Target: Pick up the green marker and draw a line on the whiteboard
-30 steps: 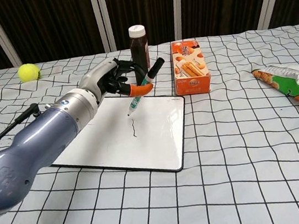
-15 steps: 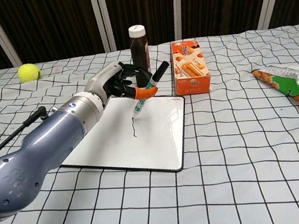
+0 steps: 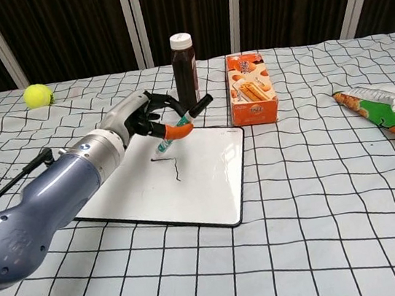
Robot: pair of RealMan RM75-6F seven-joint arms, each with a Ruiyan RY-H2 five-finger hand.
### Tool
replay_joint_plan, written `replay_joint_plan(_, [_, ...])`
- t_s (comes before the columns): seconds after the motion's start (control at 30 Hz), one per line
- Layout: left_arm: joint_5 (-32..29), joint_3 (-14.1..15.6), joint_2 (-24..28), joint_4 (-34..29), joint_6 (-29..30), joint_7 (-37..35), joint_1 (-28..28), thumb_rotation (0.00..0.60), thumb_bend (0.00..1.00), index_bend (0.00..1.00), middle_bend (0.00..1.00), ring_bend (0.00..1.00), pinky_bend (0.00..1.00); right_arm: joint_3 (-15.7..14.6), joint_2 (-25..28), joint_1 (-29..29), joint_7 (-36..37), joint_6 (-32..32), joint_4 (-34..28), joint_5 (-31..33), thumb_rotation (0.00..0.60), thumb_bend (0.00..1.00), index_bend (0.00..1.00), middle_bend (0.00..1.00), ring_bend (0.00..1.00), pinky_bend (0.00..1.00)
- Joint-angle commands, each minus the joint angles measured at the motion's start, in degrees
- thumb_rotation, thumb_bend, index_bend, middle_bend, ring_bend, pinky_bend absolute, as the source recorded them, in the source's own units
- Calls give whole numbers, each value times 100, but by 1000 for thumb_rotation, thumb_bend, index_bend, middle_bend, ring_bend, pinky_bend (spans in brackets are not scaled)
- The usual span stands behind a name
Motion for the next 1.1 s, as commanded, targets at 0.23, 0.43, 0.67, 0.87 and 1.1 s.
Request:
replay_joint_plan(0.23, [114, 127, 473, 159, 167, 94, 277, 600, 521, 696, 215, 47, 74, 6, -3, -5, -27, 13, -12, 12, 600, 327, 0, 0, 0, 0])
replay_joint_plan(0.43, [164, 93, 941, 137, 288, 83, 445, 600, 521, 696, 215, 47, 74, 8, -7, -5, -37, 18, -19, 10, 600, 327, 0, 0, 0, 0])
replay_joint_plan(0.67, [165, -5, 1509, -296, 520, 141, 656, 600, 521, 696, 215, 47, 74, 11, -13, -8, -63, 28, -19, 14, 600, 327, 0, 0, 0, 0])
replay_joint_plan(0.87, [430, 400, 2037, -544, 650, 899, 859, 600, 522, 696, 215, 47, 74, 12, -15, -11, -89, 35, -25, 17, 600, 327, 0, 0, 0, 0])
replay_joint_plan(1.1, [799, 1059, 2393, -411, 583, 1945, 987, 600, 479, 689, 204, 47, 69, 7, -20, -11, -131, 42, -41, 6, 600, 327, 0, 0, 0, 0])
